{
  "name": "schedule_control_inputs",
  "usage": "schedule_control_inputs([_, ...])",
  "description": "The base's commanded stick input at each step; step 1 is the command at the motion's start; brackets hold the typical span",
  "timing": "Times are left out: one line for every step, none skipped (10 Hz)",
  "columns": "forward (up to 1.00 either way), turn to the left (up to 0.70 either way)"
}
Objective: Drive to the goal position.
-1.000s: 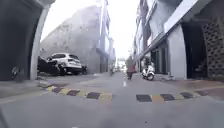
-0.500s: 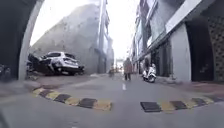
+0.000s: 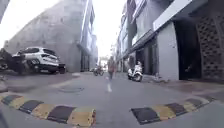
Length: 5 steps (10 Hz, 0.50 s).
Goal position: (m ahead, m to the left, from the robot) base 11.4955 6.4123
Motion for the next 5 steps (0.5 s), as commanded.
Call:
schedule_control_inputs([1.0, 0.0])
schedule_control_inputs([1.0, 0.0])
schedule_control_inputs([1.0, 0.02])
schedule_control_inputs([1.0, 0.2])
schedule_control_inputs([1.0, 0.4])
